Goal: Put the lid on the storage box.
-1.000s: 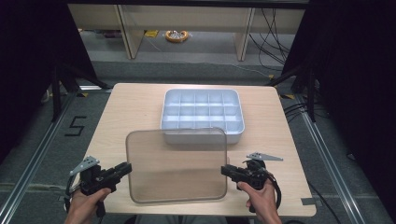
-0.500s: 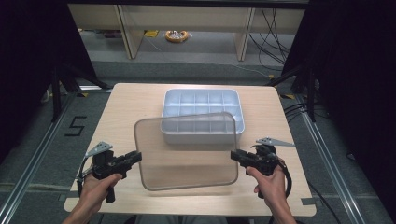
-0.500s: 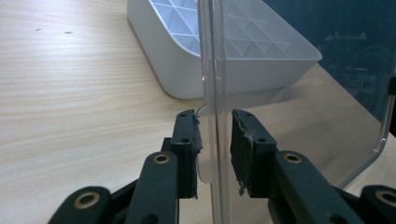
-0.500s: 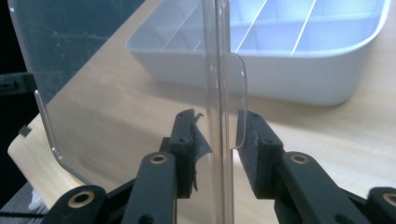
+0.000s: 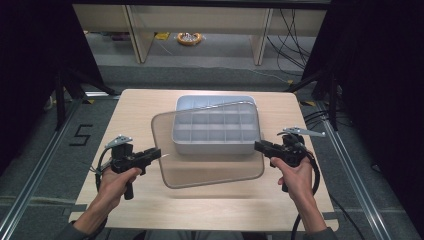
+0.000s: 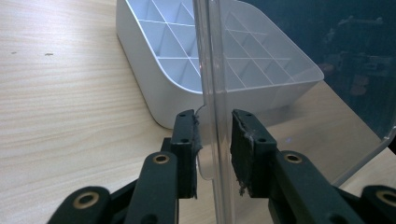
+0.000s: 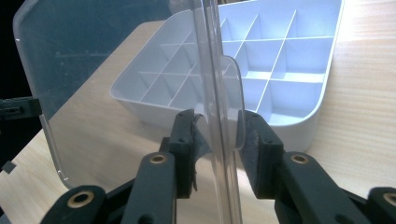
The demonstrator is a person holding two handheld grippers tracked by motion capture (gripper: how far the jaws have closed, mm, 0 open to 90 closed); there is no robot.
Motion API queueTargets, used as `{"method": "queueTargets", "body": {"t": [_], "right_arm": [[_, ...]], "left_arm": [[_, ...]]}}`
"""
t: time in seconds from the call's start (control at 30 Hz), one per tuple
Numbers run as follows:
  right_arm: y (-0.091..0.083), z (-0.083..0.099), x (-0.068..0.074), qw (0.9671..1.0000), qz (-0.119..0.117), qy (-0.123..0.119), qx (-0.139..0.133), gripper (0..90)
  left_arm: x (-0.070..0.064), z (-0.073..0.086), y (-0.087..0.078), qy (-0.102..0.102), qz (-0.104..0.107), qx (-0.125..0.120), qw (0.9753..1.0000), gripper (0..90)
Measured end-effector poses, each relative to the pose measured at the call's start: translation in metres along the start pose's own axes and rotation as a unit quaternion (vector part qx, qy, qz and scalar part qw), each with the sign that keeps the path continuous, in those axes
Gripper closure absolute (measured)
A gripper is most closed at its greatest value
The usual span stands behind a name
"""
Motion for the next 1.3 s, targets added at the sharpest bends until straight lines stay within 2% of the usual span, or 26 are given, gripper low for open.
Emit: {"method": "queueTargets", "body": {"t": [0.07, 0.1, 0.13, 0.17, 0.2, 0.3, 0.33, 0.37, 0.4, 0.43, 0.47, 0.5, 0.6, 0.63, 0.67, 0.7, 0.73, 0.8, 0.9, 0.93, 0.97, 1.07, 1.1, 1.13, 1.17, 1.3], "right_arm": [[0.0, -0.001, 0.001, 0.9998, 0.001, 0.019, 0.007, 68.4], [0.0, -0.001, 0.001, 0.9998, 0.001, 0.019, 0.007, 68.4], [0.002, -0.003, -0.003, 1.0, -0.002, 0.006, -0.002, 68.4], [0.005, -0.004, -0.008, 1.0, 0.006, 0.001, -0.003, 68.1], [0.006, -0.005, -0.007, 0.9999, 0.005, 0.011, -0.002, 67.9], [0.008, -0.008, -0.011, 0.9999, 0.008, 0.012, -0.003, 67.6], [0.011, -0.012, -0.013, 0.9995, 0.013, 0.027, -0.003, 67.1], [0.011, -0.012, -0.013, 0.9995, 0.013, 0.027, -0.003, 67.1], [0.011, -0.014, -0.015, 0.9995, 0.013, 0.03, -0.001, 66.9], [0.014, -0.019, -0.022, 0.9997, 0.016, 0.017, -0.006, 66.8], [0.014, -0.019, -0.022, 0.9997, 0.016, 0.017, -0.006, 66.8], [0.017, -0.023, -0.025, 0.9991, 0.019, 0.037, -0.005, 66.6], [0.02, -0.027, -0.03, 0.9993, 0.02, 0.03, -0.009, 66.5], [0.021, -0.032, -0.033, 0.9991, 0.026, 0.033, -0.008, 66.5], [0.021, -0.032, -0.033, 0.9991, 0.026, 0.033, -0.008, 66.5], [0.023, -0.034, -0.034, 0.9987, 0.023, 0.044, -0.009, 66.5], [0.025, -0.036, -0.039, 0.999, 0.029, 0.032, -0.011, 66.5], [0.026, -0.04, -0.041, 0.9982, 0.03, 0.052, -0.007, 66.4], [0.032, -0.045, -0.051, 0.998, 0.036, 0.052, -0.01, 66.4], [0.033, -0.046, -0.051, 0.997, 0.033, 0.07, -0.008, 66.4], [0.034, -0.047, -0.057, 0.9975, 0.043, 0.056, -0.006, 66.4], [0.038, -0.049, -0.061, 0.9974, 0.041, 0.058, -0.009, 66.3], [0.038, -0.05, -0.059, 0.9957, 0.036, 0.085, -0.003, 66.3], [0.042, -0.052, -0.067, 0.997, 0.041, 0.066, -0.003, 66.2], [0.041, -0.054, -0.059, 0.9918, 0.038, 0.121, 0.017, 66.2], [0.047, -0.056, -0.062, 0.9899, 0.04, 0.134, 0.023, 66.0]], "left_arm": [[0.0, -0.005, 0.003, -0.006, 0.0, -0.003, 1.0, 70.3], [0.0, -0.005, 0.003, -0.006, 0.0, -0.003, 1.0, 70.3], [0.0, -0.006, 0.004, -0.007, 0.001, -0.003, 1.0, 70.3], [0.0, -0.008, 0.006, -0.012, 0.001, -0.002, 0.9999, 70.2], [-0.001, -0.012, 0.009, -0.01, 0.001, -0.001, 0.9999, 70.0], [-0.002, -0.018, 0.013, -0.012, -0.001, -0.006, 0.9999, 69.7], [-0.004, -0.024, 0.017, -0.014, -0.004, -0.008, 0.9999, 69.4], [-0.004, -0.024, 0.017, -0.014, -0.004, -0.008, 0.9999, 69.2], [-0.005, -0.029, 0.02, -0.015, -0.005, -0.007, 0.9998, 69.2], [-0.006, -0.032, 0.021, -0.015, -0.005, -0.007, 0.9998, 69.3], [-0.007, -0.037, 0.023, -0.016, -0.007, -0.011, 0.9998, 69.3], [-0.009, -0.047, 0.027, -0.018, -0.011, -0.017, 0.9996, 69.2], [-0.01, -0.055, 0.032, -0.017, -0.014, -0.018, 0.9996, 69.2], [-0.011, -0.063, 0.038, -0.019, -0.019, -0.018, 0.9995, 68.7], [-0.011, -0.063, 0.038, -0.019, -0.019, -0.018, 0.9995, 68.5], [-0.012, -0.066, 0.041, -0.022, -0.021, -0.018, 0.9994, 68.5], [-0.012, -0.07, 0.044, -0.024, -0.022, -0.018, 0.9993, 68.4], [-0.013, -0.078, 0.051, -0.025, -0.026, -0.02, 0.9992, 68.0], [-0.014, -0.091, 0.062, -0.032, -0.026, -0.025, 0.9988, 67.2], [-0.014, -0.094, 0.064, -0.037, -0.025, -0.024, 0.9987, 67.3], [-0.014, -0.097, 0.067, -0.038, -0.025, -0.023, 0.9987, 67.4], [-0.014, -0.102, 0.073, -0.041, -0.028, -0.022, 0.9985, 67.1], [-0.014, -0.104, 0.076, -0.044, -0.031, -0.02, 0.9984, 67.1], [-0.013, -0.108, 0.082, -0.046, -0.037, -0.017, 0.9981, 66.6], [-0.013, -0.108, 0.082, -0.046, -0.037, -0.017, 0.9981, 66.3], [-0.009, -0.115, 0.093, -0.056, -0.046, -0.017, 0.9972, 65.4]]}}
Point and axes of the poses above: each handheld gripper's, and its own axes: y roughly forward along the jaws, z roughly out of its underside, x roughly to its left, the point moved 6 cm from there along y, roughly forward along the jaws, and after that the axes turned 15 degrees about -y, right-handed, at the moved point
